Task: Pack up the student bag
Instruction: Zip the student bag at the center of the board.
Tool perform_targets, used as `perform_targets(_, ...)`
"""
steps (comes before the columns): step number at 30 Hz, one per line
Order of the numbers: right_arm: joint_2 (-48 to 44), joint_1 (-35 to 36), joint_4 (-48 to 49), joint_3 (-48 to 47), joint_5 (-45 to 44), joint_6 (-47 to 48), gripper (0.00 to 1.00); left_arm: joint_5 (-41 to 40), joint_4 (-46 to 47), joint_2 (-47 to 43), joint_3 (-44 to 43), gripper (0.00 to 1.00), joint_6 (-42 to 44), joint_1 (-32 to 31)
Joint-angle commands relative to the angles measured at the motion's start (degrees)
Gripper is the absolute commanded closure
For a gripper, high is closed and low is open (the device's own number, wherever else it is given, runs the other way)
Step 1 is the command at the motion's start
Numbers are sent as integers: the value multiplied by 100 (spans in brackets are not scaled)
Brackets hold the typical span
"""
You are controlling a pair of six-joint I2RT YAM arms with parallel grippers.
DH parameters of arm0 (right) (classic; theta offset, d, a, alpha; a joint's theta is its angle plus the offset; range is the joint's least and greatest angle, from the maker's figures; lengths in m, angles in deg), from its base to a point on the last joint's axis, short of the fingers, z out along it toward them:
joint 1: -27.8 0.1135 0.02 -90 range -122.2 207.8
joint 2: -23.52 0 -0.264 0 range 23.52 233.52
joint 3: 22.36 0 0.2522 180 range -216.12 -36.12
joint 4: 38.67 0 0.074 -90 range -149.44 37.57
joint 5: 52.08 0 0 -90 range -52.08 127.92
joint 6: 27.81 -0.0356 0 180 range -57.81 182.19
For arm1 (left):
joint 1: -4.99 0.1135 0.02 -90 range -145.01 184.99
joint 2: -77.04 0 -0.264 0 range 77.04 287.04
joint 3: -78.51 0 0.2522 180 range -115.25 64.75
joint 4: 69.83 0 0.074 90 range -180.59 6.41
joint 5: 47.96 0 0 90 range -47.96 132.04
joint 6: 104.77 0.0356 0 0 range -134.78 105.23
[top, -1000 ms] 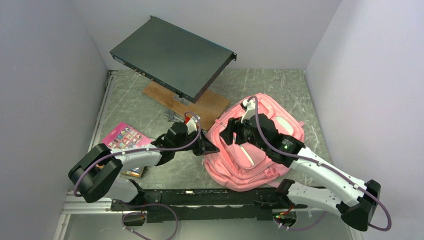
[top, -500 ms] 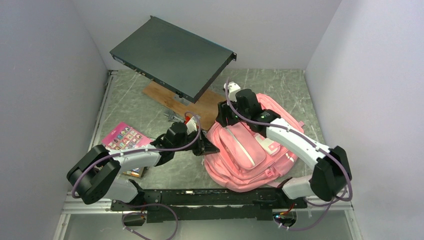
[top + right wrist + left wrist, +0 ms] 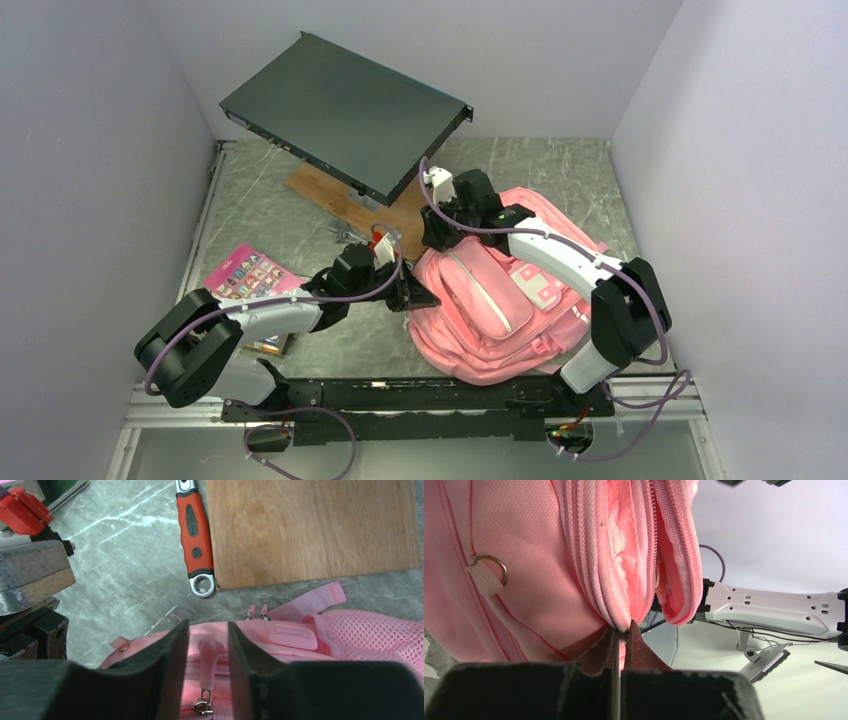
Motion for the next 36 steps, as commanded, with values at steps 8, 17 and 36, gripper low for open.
perform_targets(8,-43,-35,-193,-166,250,126,64,380,349,-326,-211,100,183,-47)
perform_targets(17,-251,-25,-174,-158,246,-361,96,311,252,-361,-220,100,124,-4)
perform_targets(36,-1595,762,287,1053,1273,-878,100,394,480,-566,-28,100,-124,247)
